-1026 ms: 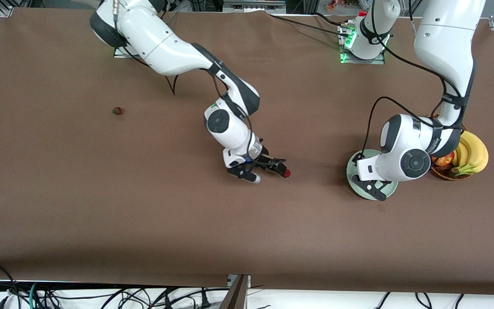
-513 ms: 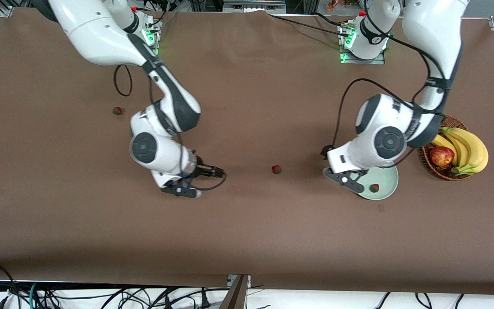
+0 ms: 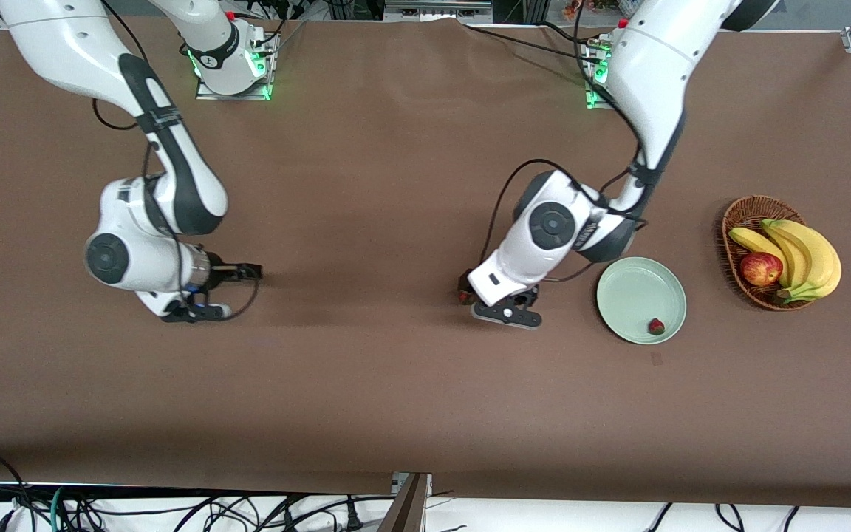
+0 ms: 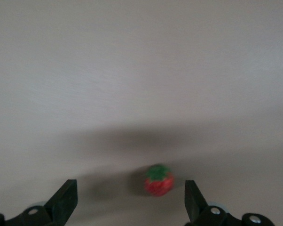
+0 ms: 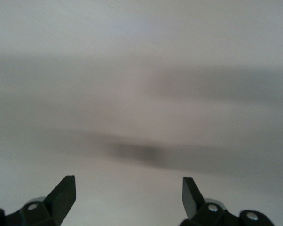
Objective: Collect all strawberries into plate
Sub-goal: 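Grasp the mid-table strawberry with the left gripper while the right gripper grasps the last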
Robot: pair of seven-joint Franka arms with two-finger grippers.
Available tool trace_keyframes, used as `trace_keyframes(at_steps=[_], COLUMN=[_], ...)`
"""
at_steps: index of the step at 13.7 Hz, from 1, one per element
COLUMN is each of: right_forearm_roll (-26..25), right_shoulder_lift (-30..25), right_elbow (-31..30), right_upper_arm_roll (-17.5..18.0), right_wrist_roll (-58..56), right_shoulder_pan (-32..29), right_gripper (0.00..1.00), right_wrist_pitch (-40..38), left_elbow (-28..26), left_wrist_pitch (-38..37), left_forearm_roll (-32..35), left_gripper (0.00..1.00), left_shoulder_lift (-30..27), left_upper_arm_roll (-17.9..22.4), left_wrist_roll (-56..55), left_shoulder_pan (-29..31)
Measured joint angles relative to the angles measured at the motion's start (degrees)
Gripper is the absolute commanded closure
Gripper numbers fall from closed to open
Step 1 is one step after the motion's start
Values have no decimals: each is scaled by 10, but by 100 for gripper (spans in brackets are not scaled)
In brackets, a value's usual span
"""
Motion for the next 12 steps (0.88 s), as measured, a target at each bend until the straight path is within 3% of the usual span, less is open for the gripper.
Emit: trace_keyframes(at_steps=[3,7,12], right_forearm_roll=[-42,-54,-78], right_shoulder_lift=[-36,-53,-61], right_elbow=[-74,-172,-228], right_upper_arm_roll=[-13,-14,-48], right_wrist_roll=[-26,-26,-37], right_shoulder_pan=[-14,-16,-18], right_gripper=[0,0,0], right_wrist_pitch=[-1,0,-6], left_elbow=[1,-3,-15], left_wrist_pitch=[57,75,76], left_forearm_roll=[0,22,39], left_gripper=[0,0,0], left_shoulder_lift=[20,39,42], left_upper_arm_roll=[3,12,14], left_wrist_roll=[-63,-68,-79], left_shoulder_pan=[-20,-20,-21])
